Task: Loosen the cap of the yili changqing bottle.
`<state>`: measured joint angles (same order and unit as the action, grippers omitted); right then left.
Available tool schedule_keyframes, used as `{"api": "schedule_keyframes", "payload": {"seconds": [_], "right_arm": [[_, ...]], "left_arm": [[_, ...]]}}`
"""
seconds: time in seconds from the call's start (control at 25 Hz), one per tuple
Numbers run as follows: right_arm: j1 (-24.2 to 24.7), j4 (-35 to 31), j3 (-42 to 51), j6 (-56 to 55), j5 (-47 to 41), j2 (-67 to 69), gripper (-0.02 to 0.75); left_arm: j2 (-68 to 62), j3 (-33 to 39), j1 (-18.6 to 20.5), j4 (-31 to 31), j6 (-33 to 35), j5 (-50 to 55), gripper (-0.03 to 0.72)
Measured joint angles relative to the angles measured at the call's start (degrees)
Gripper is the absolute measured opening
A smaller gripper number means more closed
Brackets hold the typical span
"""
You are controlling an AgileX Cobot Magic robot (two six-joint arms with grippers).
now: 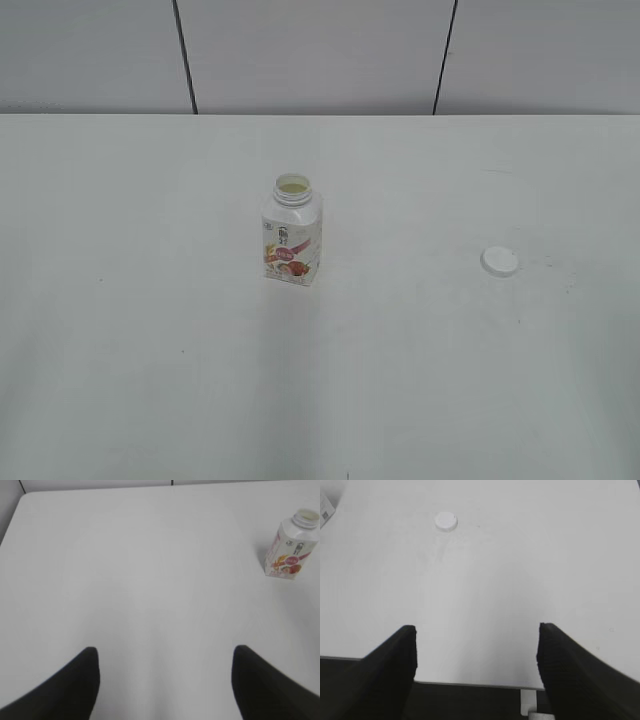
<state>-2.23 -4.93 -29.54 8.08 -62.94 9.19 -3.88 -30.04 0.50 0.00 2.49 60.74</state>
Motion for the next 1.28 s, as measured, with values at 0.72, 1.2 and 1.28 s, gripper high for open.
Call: {"api": "schedule_keyframes", "payload": {"seconds": [0.72,1.2,1.28], "right_arm": [[0.0,0.2,0.1,-0.4,0.1,-9.7,0.588],[0.0,0.2,0.1,-0.5,0.1,-9.7,0.588],[0.0,0.2,0.1,-0.5,0.1,-9.7,0.588]], "left_arm": [[4.3,0.2,0.0,0.0,0.0,0.0,0.489],[4.3,0.2,0.0,0.0,-0.1,0.0,0.482],[4.3,0.2,0.0,0.0,-0.1,0.0,0.482]]}}
